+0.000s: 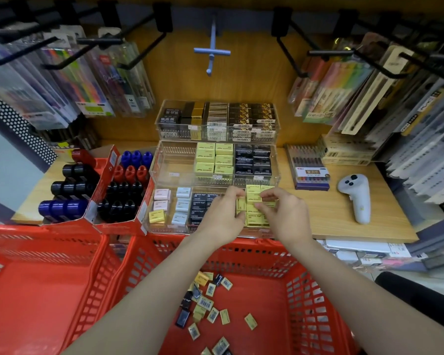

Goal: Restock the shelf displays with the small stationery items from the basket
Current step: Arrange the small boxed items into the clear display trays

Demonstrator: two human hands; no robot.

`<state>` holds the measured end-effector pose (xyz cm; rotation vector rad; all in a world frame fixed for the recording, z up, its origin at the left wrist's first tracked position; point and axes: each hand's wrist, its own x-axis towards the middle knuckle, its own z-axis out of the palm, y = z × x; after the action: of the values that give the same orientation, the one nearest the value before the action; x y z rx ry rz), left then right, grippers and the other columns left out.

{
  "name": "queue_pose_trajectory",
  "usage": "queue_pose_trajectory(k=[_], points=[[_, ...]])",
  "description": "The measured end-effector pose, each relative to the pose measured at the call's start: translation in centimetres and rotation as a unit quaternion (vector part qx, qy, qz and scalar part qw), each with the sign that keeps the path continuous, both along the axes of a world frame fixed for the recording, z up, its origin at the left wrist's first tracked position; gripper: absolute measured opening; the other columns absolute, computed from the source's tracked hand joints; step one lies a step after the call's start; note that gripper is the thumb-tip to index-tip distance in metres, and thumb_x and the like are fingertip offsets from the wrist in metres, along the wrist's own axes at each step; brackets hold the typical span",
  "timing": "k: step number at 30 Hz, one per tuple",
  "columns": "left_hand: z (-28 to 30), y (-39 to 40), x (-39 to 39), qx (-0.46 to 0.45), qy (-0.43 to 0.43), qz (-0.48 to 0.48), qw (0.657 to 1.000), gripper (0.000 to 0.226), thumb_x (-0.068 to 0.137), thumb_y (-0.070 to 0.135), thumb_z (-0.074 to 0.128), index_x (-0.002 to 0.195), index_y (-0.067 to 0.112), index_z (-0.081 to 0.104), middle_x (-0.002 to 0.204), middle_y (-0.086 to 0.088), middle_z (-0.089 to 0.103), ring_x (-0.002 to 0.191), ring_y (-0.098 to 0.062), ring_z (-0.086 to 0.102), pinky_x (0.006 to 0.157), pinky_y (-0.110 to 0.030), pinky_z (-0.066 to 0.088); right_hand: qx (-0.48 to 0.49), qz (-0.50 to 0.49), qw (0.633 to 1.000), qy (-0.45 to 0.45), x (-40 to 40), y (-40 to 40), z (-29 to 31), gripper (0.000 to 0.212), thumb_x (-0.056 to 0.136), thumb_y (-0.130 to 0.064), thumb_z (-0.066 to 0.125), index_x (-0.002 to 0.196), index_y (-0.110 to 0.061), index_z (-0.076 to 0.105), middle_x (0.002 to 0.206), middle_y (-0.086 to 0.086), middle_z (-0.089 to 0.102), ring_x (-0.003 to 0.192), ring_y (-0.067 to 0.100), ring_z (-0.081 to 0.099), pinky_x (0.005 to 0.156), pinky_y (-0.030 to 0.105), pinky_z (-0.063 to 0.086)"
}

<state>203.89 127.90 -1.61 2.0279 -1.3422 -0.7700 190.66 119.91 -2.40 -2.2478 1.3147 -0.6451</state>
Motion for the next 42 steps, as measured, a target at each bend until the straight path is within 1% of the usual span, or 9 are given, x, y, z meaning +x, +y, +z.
queue_pose_trajectory(k=[6,10,15,24,29,33,38,40,42], points=[[1.4,6.1,-1.5,-0.12,-0.076,-0.03,0.989,0.011,0.091,0.016,0.06,0.099,0.023,0.059,0.081,0.017,0.052,0.072,-0.001,0.053,0.069,-0.016,0.045,-0.073,0.023,0.991,-0.108,-4.6,5.1,-0.9,0.015,0.084,-0.005,0.063,0.092,-0.017,0.067,0.085,-0.012,0.056,0.068,0.002,0.052,0.068,0.002,0.035],[-2.0,11.5,-1.6,0.031,-0.137,-0.144,0.98,0.012,0.089,0.021,0.06,0.099,0.022,0.066,0.09,0.007,0.069,0.083,-0.015,0.064,0.073,-0.029,0.051,0.073,0.155,0.982,0.085,-8.3,10.2,-6.3,0.026,0.08,0.001,0.063,0.101,-0.013,0.07,0.098,0.0,0.064,0.09,0.014,0.062,0.089,0.027,0.048],[-9.8,16.0,0.3,0.26,-0.099,-0.108,0.954,0.046,0.094,0.022,0.057,0.139,0.017,0.05,0.133,-0.015,0.055,0.122,-0.032,0.054,0.099,-0.036,0.045,0.261,0.065,0.942,0.2,-8.5,12.5,-12.4,0.033,0.086,-0.012,0.066,0.119,-0.015,0.066,0.113,0.01,0.07,0.105,0.025,0.066,0.096,0.03,0.048],[-18.5,19.2,1.6,0.326,0.031,-0.01,0.945,0.049,0.094,0.033,0.059,0.14,0.019,0.047,0.135,-0.015,0.058,0.123,-0.034,0.055,0.091,-0.031,0.043,0.306,0.02,0.91,0.278,-6.9,14.3,-22.4,0.056,0.083,-0.02,0.076,0.131,-0.007,0.049,0.122,0.02,0.061,0.115,0.037,0.058,0.095,0.036,0.044],[-20.3,18.8,1.6,0.301,0.157,0.104,0.935,0.037,0.096,0.025,0.06,0.13,0.015,0.055,0.126,-0.009,0.061,0.111,-0.024,0.06,0.087,-0.029,0.047,0.317,-0.036,0.927,0.195,-5.1,15.0,-23.4,0.026,0.08,-0.001,0.073,0.105,-0.002,0.065,0.1,0.019,0.07,0.096,0.034,0.066,0.085,0.035,0.048],[-20.7,17.6,0.1,0.281,0.323,0.223,0.875,0.036,0.097,0.036,0.06,0.126,0.015,0.057,0.118,-0.004,0.064,0.103,-0.021,0.065,0.093,-0.035,0.053,0.422,0.026,0.906,0.024,-1.5,17.5,-20.9,0.027,0.077,-0.001,0.078,0.086,-0.023,0.066,0.081,-0.01,0.068,0.074,-0.001,0.064,0.065,0.006,0.046],[-21.2,17.1,-1.7,0.214,0.411,0.304,0.832,0.022,0.105,0.023,0.046,0.103,0.01,0.063,0.104,-0.012,0.069,0.091,-0.021,0.069,0.083,-0.036,0.058,0.452,0.078,0.886,-0.062,0.4,19.3,-19.4,0.036,0.072,-0.004,0.083,0.094,-0.025,0.064,0.08,-0.018,0.064,0.071,-0.002,0.064,0.068,0.017,0.05],[-20.9,17.0,-1.4,0.201,0.426,0.38,0.796,0.027,0.105,0.006,0.038,0.088,0.009,0.059,0.085,-0.01,0.066,0.074,-0.018,0.068,0.063,-0.025,0.056,0.362,0.117,0.923,0.06,-1.0,19.0,-19.9,0.042,0.074,-0.018,0.084,0.108,-0.028,0.061,0.1,-0.014,0.061,0.086,0.002,0.064,0.072,0.02,0.052],[-20.9,17.2,-0.5,0.201,0.416,0.419,0.781,0.027,0.104,0.001,0.035,0.088,0.005,0.056,0.076,-0.009,0.061,0.071,-0.018,0.064,0.06,-0.023,0.054,0.269,0.198,0.904,0.268,-2.9,18.7,-20.9,0.064,0.079,-0.029,0.079,0.134,-0.034,0.047,0.129,-0.003,0.042,0.111,0.019,0.056,0.086,0.033,0.053]])
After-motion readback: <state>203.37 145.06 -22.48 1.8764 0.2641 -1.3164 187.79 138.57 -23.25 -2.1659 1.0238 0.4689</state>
